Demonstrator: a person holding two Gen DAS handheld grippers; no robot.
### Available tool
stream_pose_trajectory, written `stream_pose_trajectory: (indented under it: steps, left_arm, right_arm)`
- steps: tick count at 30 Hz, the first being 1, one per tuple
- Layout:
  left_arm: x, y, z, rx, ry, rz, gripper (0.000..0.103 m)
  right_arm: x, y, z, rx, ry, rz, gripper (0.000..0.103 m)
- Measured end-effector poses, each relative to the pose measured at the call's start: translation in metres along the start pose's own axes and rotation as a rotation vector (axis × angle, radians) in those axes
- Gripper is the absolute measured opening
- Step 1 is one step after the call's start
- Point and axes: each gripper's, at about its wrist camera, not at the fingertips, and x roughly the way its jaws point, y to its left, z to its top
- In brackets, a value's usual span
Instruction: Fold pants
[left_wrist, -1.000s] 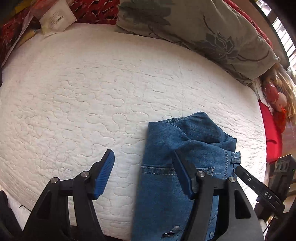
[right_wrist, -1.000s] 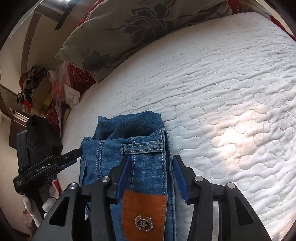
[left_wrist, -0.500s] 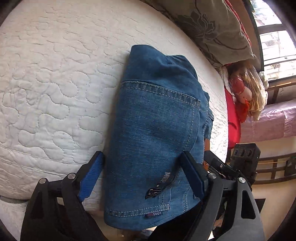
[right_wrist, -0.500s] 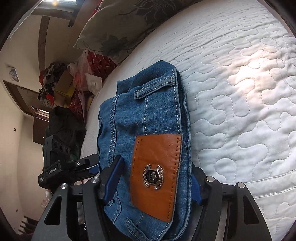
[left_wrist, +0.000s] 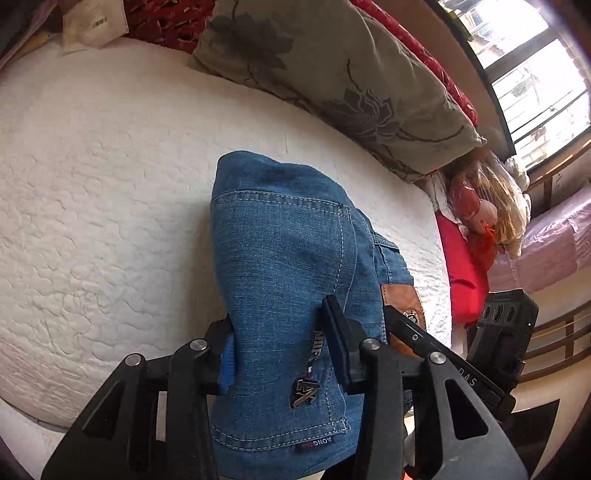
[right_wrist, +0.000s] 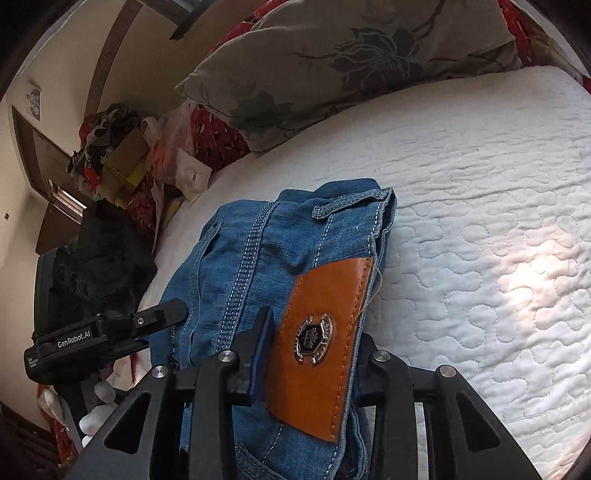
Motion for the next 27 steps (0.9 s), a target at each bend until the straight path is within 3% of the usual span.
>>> stream_pose_trajectory:
  steps: [3,6,7,9,11,13,17,20,23,27]
  left_arm:
    - [-0.011,0.010,0.033,0.019,-0.092,0.063,0.042]
    - [0.002,0.040,0.065,-0.010,-0.110,0.291,0.046]
    - [0.004,0.052,0.069,-0.043,-0.097,0.330,0.046]
    - [-0.006,0.078,0.066,-0.118,-0.109,0.304,0.046]
    - [-0.017,0.096,0.057,-0.147,-0.130,0.302,0.046]
    - [-0.018,0.104,0.042,-0.160,-0.117,0.304,0.046]
    - [-0.009,0.091,0.009,-0.147,-0.082,0.316,0.046]
    - [0.006,0.065,-0.019,-0.093,-0.062,0.368,0.046]
    - [0.017,0.036,-0.045,-0.001,-0.067,0.415,0.046]
    - [0.023,0.004,-0.073,0.113,-0.076,0.479,0.046]
  right_arm:
    - [0.010,0.033,0.031,-0.061,-0.060,0.021,0.041]
    - [0.042,0.044,0.056,-0.065,-0.038,-0.039,0.053]
    - [0.053,0.041,0.061,-0.050,-0.015,-0.057,0.052]
    - [0.058,0.032,0.060,0.000,-0.009,-0.090,0.052]
    - [0.050,0.023,0.053,0.016,-0.031,-0.075,0.052]
    - [0.041,0.016,0.042,0.005,-0.039,-0.130,0.056]
    - [0.023,0.013,0.008,-0.050,-0.027,-0.206,0.059]
    - [0.013,0.013,-0.028,-0.114,-0.001,-0.261,0.071]
    - [0.005,0.010,-0.061,-0.134,0.025,-0.260,0.071]
    - [-0.011,0.004,-0.090,-0.191,-0.015,-0.339,0.074]
